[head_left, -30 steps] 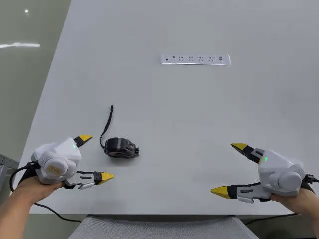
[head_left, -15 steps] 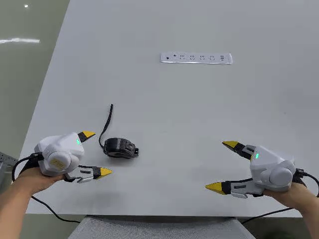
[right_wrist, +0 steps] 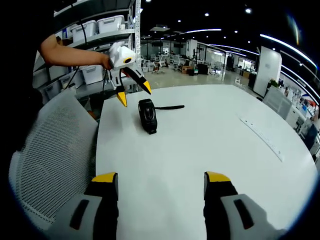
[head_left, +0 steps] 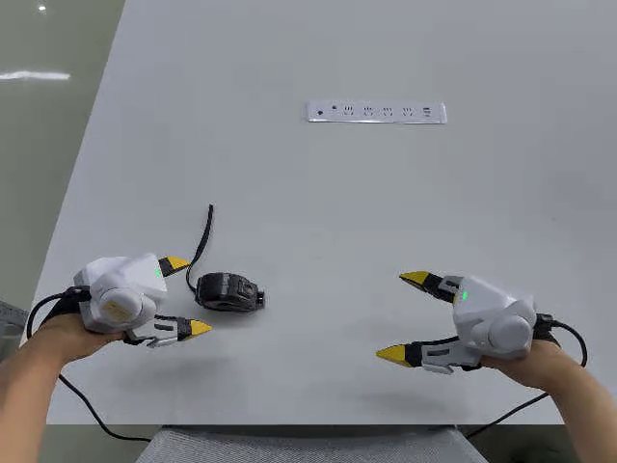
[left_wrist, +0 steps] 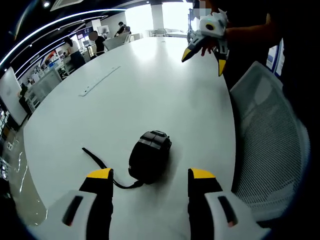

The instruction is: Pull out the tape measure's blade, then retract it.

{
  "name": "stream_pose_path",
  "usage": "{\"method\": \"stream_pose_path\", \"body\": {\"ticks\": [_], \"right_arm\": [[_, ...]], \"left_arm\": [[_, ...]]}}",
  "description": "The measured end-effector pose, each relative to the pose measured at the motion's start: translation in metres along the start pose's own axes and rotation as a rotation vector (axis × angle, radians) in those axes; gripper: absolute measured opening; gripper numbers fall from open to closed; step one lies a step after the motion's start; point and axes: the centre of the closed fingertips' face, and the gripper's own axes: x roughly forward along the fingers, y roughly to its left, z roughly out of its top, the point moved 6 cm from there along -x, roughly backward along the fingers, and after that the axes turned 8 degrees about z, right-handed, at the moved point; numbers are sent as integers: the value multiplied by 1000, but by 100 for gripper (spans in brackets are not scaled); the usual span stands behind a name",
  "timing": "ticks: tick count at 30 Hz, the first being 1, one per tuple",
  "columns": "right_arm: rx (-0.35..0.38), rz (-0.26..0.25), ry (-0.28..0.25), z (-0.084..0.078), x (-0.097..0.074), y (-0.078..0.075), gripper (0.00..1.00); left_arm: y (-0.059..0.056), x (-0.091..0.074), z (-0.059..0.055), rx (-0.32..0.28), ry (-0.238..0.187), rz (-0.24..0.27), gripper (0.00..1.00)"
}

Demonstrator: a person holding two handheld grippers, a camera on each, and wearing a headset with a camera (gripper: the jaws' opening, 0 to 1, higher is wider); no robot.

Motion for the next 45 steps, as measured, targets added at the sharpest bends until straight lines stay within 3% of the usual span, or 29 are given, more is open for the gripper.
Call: {"method": "stream_pose_path", "body": {"ticks": [7, 21, 33, 45], "right_arm": [[-21, 32, 2, 6, 15, -3, 66], [-67, 69, 30, 12, 46, -11, 59], [-80, 109, 2, 26, 79, -20, 55], [-73, 152, -17, 35, 107, -22, 53]], "left_arm": [[2, 12, -6, 69, 40, -41, 54], [3, 29, -9, 134, 63, -100, 49], [10, 40, -11, 222, 81, -133, 42], [9, 49, -9, 256, 78, -185, 38]]}}
